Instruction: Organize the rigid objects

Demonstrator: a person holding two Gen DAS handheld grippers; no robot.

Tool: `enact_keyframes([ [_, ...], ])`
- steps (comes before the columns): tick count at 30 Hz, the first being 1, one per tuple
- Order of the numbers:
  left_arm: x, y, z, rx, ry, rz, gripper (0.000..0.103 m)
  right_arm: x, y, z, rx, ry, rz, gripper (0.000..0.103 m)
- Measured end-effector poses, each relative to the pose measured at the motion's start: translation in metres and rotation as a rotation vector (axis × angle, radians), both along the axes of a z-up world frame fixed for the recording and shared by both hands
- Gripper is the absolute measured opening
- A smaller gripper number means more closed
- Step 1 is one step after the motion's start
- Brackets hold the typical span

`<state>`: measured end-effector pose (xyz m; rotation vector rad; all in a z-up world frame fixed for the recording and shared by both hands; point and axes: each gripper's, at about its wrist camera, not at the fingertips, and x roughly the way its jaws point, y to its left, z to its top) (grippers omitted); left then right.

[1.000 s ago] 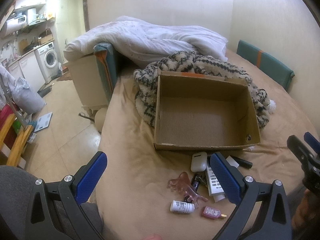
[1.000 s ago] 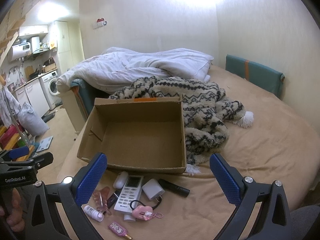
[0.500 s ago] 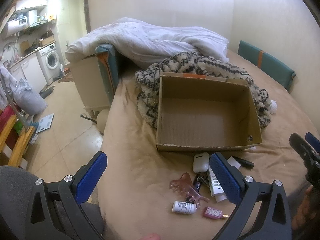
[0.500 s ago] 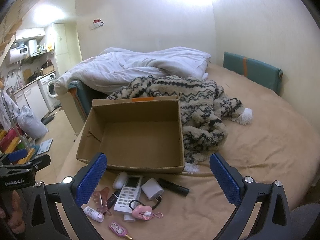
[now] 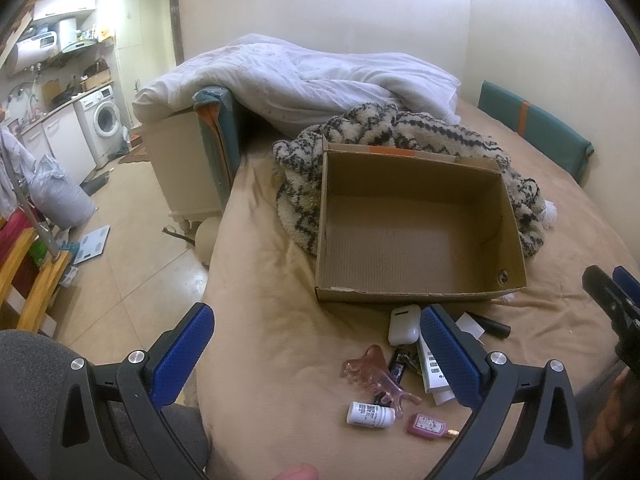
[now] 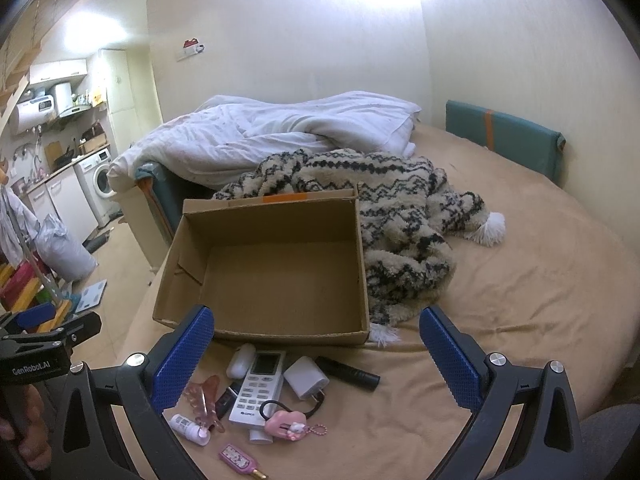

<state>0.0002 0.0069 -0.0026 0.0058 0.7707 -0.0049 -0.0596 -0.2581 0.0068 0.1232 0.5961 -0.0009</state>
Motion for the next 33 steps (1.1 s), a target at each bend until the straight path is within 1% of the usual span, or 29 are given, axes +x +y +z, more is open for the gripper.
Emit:
enact_keyframes([
  [13,0.000,0.000,0.000,0.000,0.000,0.000,0.103,0.000,0.000,0.000,0.002,0.000,0.000,0.103],
  [21,0.001,0.005,-0.002,-0.016,0.011,0.010,0.103,0.001,-0.007,-0.001,0.044,0.018,-0.016,0.103],
  [24,0.005,0.005,-0.007,-0.033,0.040,-0.005,0.103,0.004,-0.009,-0.006,0.030,0.049,-0.042,0.103],
  [28,0.013,0.003,-0.018,-0.011,0.106,-0.010,0.103,0.009,-0.021,-0.011,0.056,0.083,-0.077,0.103],
  [33,0.026,0.003,-0.042,-0.011,0.226,-0.010,0.103,0.010,-0.027,-0.015,0.072,0.109,-0.103,0.103],
])
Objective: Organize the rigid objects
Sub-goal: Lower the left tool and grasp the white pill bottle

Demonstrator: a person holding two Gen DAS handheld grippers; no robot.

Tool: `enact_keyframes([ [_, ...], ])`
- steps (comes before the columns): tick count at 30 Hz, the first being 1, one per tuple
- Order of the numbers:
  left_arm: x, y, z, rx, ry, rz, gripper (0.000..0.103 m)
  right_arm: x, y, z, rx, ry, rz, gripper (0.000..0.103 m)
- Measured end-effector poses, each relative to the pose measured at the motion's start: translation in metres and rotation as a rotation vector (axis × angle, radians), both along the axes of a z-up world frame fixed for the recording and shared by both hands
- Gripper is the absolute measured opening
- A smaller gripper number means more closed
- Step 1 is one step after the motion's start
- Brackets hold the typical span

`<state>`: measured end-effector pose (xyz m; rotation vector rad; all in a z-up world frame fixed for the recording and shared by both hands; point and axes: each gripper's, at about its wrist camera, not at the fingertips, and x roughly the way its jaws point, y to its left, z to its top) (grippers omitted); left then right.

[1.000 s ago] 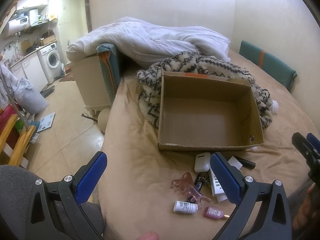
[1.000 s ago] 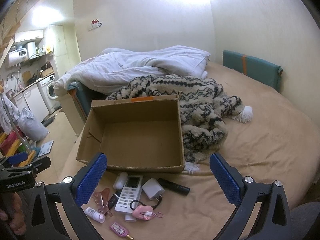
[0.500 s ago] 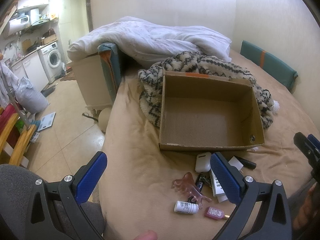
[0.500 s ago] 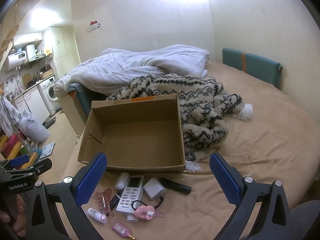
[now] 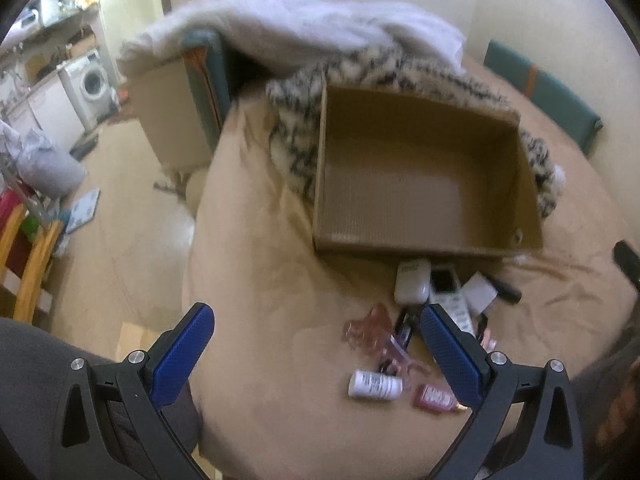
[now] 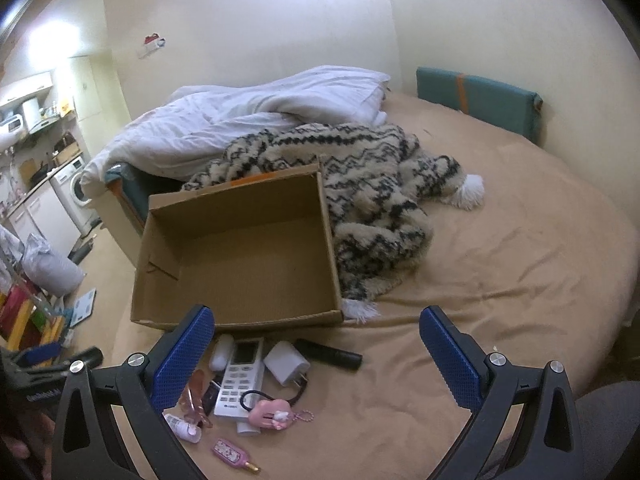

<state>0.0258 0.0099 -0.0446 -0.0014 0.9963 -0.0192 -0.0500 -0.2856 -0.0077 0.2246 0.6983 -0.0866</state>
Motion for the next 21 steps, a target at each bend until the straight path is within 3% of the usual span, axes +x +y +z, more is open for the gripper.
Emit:
enact_keyframes([
  [3,0.010,-0.004,-0.021,0.027,0.111,-0.020,0.101,0.001,-0.002,-0.002,0.017,0.015,-0.003,0.103],
  [8,0.023,-0.013,-0.060,-0.002,0.343,-0.082,0.086,0.005,-0.004,-0.009,0.045,0.053,-0.001,0.103],
  [10,0.021,-0.024,-0.074,0.000,0.421,-0.133,0.073,0.006,-0.005,-0.011,0.055,0.067,-0.002,0.103],
  [13,0.015,-0.041,-0.093,0.016,0.512,-0.206,0.072,0.007,-0.007,-0.015,0.072,0.085,-0.005,0.103],
  [17,0.011,-0.056,-0.108,0.046,0.551,-0.249,0.070,0.008,-0.010,-0.019,0.093,0.107,-0.013,0.103],
  [21,0.016,-0.066,-0.115,0.082,0.557,-0.259,0.055,0.010,-0.009,-0.022,0.093,0.126,-0.013,0.103],
])
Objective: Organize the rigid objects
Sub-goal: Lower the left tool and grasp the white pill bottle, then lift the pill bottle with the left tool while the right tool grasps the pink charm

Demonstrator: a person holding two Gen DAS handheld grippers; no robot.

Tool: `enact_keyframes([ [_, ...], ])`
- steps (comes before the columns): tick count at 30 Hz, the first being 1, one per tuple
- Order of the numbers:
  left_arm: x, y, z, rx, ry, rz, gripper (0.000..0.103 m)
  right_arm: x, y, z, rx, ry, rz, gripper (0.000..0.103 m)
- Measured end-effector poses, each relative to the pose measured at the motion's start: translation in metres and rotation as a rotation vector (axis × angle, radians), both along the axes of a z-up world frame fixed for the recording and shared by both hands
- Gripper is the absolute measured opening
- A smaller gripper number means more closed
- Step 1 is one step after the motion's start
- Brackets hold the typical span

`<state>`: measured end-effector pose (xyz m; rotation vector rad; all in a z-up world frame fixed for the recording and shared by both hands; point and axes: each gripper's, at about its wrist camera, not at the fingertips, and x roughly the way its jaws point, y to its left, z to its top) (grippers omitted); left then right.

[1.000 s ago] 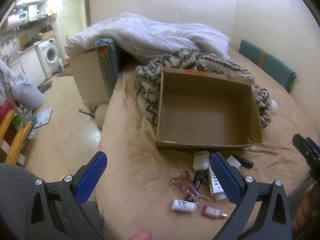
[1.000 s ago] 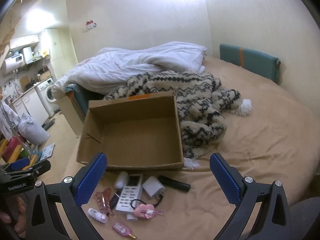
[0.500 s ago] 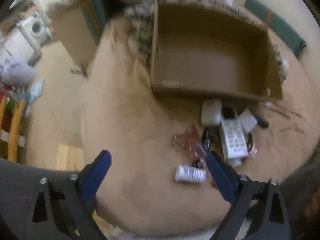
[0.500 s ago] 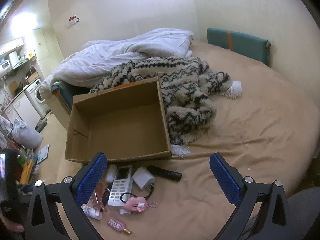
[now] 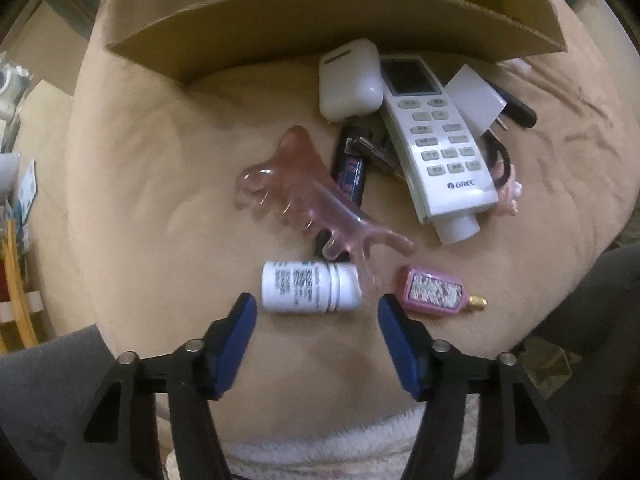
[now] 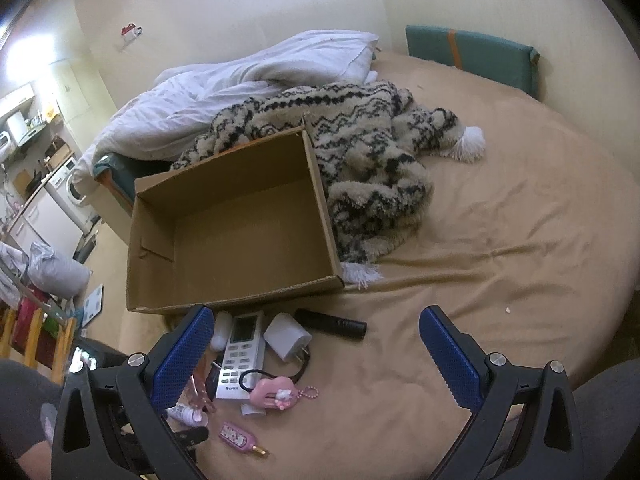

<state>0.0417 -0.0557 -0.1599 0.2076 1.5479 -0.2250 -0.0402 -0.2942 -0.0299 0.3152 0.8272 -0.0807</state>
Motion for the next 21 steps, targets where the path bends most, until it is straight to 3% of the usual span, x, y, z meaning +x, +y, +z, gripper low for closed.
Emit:
enact_keyframes([
  [3,0.003,-0.007,-0.004,0.025,0.006,-0.017,0.045,-0.001,0.001,0.000,-0.005,0.002,0.006,0.103],
  [8,0.000,-0.007,0.007,0.026,-0.021,-0.043,0.044,-0.001,-0.001,0.002,0.012,-0.004,-0.005,0.103],
  [16,0.002,0.002,0.076,0.003,-0.214,-0.024,0.044,0.000,-0.004,0.000,0.035,0.008,-0.005,0.103],
  [21,0.023,0.022,0.114,-0.002,-0.276,0.045,0.044,0.001,-0.004,-0.001,0.031,0.011,-0.005,0.103],
])
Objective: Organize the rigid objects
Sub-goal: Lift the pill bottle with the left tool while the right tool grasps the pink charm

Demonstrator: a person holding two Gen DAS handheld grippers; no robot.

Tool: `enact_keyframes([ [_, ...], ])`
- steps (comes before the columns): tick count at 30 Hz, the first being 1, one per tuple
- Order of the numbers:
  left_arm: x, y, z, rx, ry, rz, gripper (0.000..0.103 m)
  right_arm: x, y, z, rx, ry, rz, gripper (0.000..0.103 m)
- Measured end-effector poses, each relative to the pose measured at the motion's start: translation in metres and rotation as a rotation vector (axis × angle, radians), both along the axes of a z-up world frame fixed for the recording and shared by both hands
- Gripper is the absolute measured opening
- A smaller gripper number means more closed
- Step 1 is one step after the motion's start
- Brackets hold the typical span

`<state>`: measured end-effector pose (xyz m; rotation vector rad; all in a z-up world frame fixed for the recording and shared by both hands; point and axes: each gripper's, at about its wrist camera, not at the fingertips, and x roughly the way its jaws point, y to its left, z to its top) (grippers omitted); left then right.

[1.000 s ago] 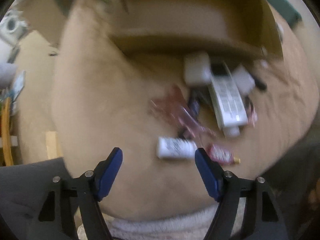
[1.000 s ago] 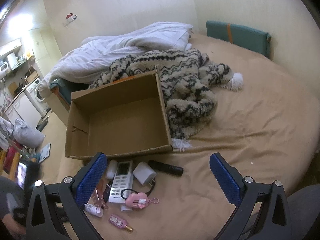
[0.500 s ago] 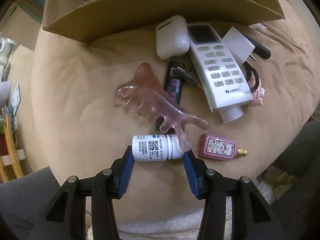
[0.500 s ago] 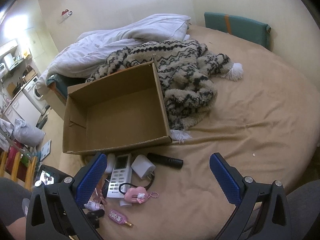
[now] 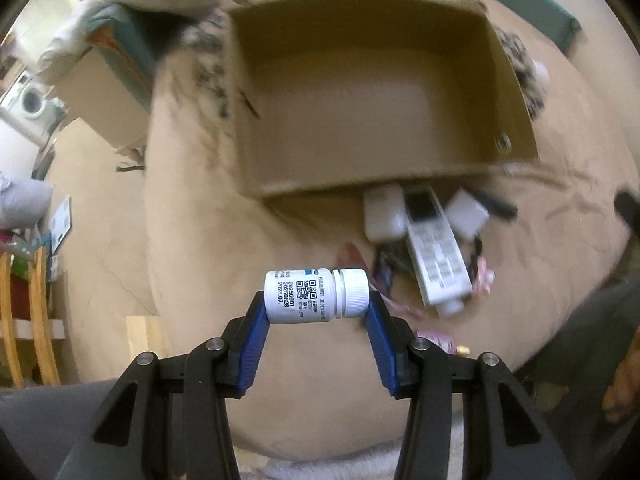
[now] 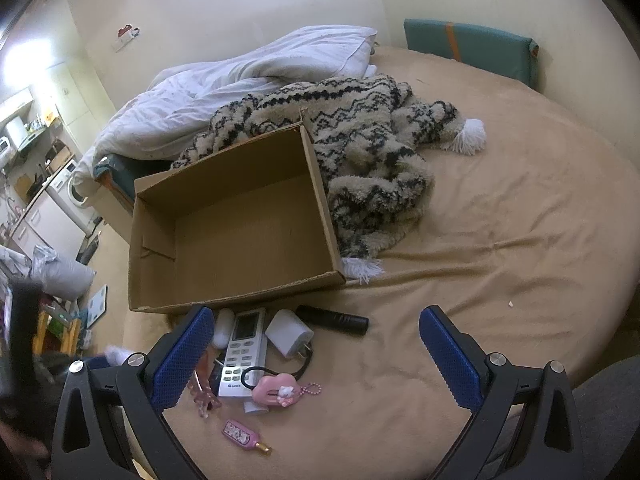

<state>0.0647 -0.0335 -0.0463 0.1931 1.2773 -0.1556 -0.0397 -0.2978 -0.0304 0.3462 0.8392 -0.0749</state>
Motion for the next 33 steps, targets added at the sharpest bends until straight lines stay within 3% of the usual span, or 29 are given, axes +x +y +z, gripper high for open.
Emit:
enact_keyframes([
  [7,0.026,0.028,0.006,-0.020,-0.031,0.094,0.044,0.002,-0.009,-0.008,0.028,0.026,-0.026,0.103],
  [12,0.038,0.040,0.014,-0.033,-0.088,0.108,0.044,0.006,-0.030,-0.018,0.227,0.052,-0.026,0.103],
  [15,0.035,0.044,0.010,-0.045,-0.120,0.112,0.044,0.009,-0.034,-0.028,0.272,0.091,-0.042,0.103],
  [18,0.034,0.046,-0.004,-0.055,-0.091,0.124,0.044,0.015,-0.031,-0.037,0.290,0.135,-0.023,0.103],
  [20,0.035,0.048,-0.009,-0.103,-0.054,0.146,0.044,0.022,-0.022,-0.047,0.334,0.187,0.030,0.103],
  [22,0.036,0.048,-0.010,-0.118,-0.044,0.139,0.044,0.030,-0.011,-0.067,0.399,0.280,0.088,0.097],
  [24,0.036,0.049,-0.010,-0.140,-0.033,0.143,0.044,0.034,-0.001,-0.089,0.447,0.364,0.105,0.078],
  [27,0.035,0.050,-0.010,-0.154,-0.026,0.150,0.044,0.036,0.005,-0.118,0.527,0.438,0.057,0.062],
  [30,0.034,0.051,-0.009,-0.171,-0.022,0.147,0.044,0.038,0.013,-0.135,0.556,0.467,0.048,0.062],
  [33,0.032,0.053,-0.007,-0.179,-0.031,0.146,0.044,0.042,0.025,-0.143,0.508,0.488,0.099,0.062],
])
